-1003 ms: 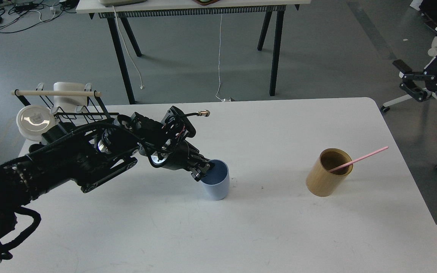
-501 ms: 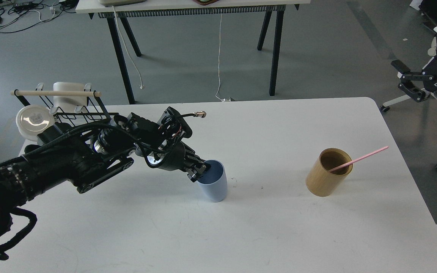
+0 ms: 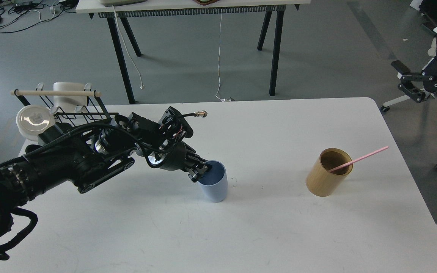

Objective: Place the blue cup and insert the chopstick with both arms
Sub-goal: 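Set the blue cup down and open the left gripper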

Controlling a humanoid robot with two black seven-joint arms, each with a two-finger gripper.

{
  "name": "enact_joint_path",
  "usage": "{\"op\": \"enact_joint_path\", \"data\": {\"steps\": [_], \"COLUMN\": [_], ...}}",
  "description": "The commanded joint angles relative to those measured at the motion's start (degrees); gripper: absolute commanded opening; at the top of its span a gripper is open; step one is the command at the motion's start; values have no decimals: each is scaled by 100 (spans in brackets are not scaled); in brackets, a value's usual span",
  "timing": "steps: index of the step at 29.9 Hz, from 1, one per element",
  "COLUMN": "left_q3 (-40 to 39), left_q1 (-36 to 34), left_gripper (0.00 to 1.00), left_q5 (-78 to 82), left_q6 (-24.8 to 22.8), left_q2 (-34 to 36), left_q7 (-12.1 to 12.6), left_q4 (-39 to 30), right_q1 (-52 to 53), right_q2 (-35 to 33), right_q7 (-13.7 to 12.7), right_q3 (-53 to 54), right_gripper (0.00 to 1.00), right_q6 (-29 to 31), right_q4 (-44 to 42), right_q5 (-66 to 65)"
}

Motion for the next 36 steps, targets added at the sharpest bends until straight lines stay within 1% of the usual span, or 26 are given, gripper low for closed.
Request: {"op": "enact_joint_path", "data": {"steps": [1,5,10,15,21,28,31,32,34,36], "left_q3": [-2,-2,-2,-11,-11,-90,-99,-107,-160,-256], "left_q1": [-7,2,-42,-121,-121,-104,-104,-104,-104,-104], "left_gripper": [17,16,7,7,20,23,28,31,44,50], "left_q5": [-2,-2,-2,-2,-2,-2,-2,-2,-2,-2], "left_q6": [0,0,0,0,0,0,0,0,0,0], "left_q2": [4,-14,-58,-66,-58,13,30,48,83,118], "left_q7": [0,0,0,0,0,0,0,0,0,0], "left_q4": [-47,-56,-56,-56,-65,-179,-214,-223,-258,-345], "right_q1": [-9,-17,-17,-17,-26,-26,-26,-26,-26,-26], "right_q2": [-9,-9,9,0,-35,-17,0,0,0,0], "right_q7": [0,0,0,0,0,0,0,0,0,0], "right_q3": [0,-8,-8,0,0,44,44,53,53,53], "right_gripper": [99,99,99,99,99,99,99,99,99,99], "right_q6": [0,0,0,0,0,0,0,0,0,0], "right_q4": [9,0,9,9,9,9,9,9,9,9], "right_q5": [-1,-1,-1,-1,-1,-1,-1,-1,-1,7]}}
